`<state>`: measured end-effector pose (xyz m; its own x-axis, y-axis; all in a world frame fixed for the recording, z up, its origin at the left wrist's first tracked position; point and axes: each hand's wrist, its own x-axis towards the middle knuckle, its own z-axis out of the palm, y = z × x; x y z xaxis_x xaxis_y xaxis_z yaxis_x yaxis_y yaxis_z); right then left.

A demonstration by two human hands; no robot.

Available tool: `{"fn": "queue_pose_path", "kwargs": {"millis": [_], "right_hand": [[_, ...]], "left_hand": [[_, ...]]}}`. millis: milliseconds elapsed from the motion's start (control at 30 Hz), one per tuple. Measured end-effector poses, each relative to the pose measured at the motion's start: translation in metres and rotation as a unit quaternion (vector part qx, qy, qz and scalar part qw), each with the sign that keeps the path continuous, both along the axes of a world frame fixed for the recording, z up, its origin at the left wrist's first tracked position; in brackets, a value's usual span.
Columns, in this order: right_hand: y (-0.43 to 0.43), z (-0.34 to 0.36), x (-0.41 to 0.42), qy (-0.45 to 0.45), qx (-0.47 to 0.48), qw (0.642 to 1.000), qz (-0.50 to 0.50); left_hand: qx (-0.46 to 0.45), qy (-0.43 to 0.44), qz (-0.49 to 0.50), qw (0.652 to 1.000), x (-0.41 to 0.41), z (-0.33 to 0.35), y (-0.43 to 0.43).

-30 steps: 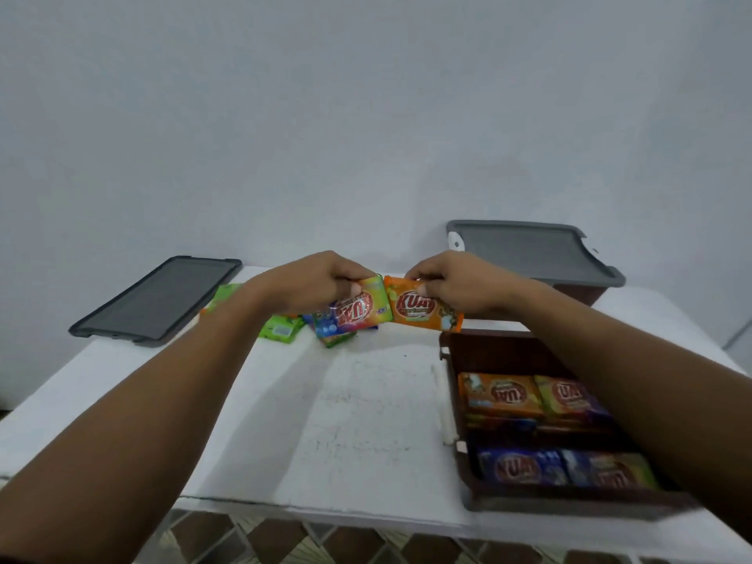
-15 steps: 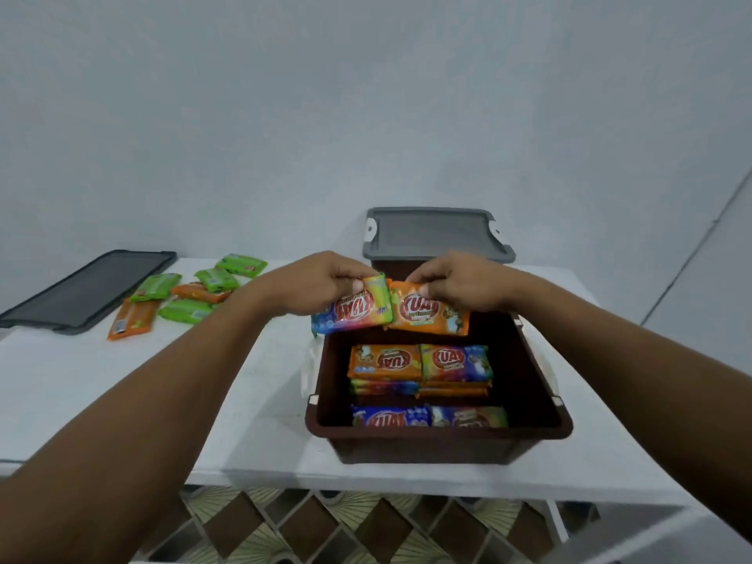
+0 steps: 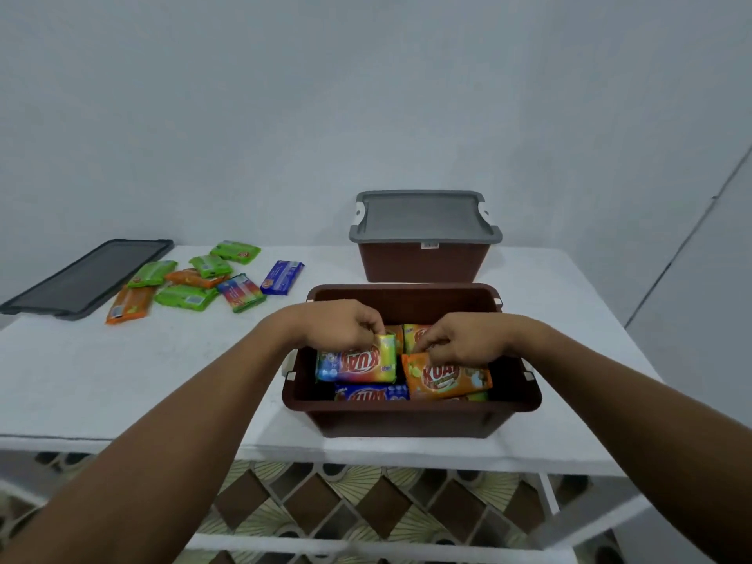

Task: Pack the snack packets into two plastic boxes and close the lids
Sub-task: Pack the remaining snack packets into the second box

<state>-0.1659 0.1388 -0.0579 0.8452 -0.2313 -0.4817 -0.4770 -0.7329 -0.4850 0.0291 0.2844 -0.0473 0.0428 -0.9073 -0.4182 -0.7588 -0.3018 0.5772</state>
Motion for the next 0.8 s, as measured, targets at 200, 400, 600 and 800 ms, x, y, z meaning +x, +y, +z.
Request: {"fn": "queue_pose_path", "kwargs": {"millis": [200, 400, 600, 800], "right_hand": [[-0.006, -0.007, 0.005, 0.043, -0.024, 0.998, 0.028], [-0.008, -0.010, 0.004, 0.022, 0.007, 1.000, -0.002], [-0.003, -0.012, 0.006, 0.080, -0.035, 0.996, 0.030], [-0.001, -0.009, 0.009, 0.112, -0.034, 0.992, 0.041]], "left_hand": [[0.071, -0.015, -0.049, 0.996, -0.006, 0.000, -0.002], [0.072, -0.026, -0.067, 0.995, -0.009, -0.007, -0.005], [0.040, -0.044, -0.077, 0.995, -0.008, -0.015, -0.005], [0.092, -0.089, -0.106, 0.986, -0.011, -0.019, -0.010]]}}
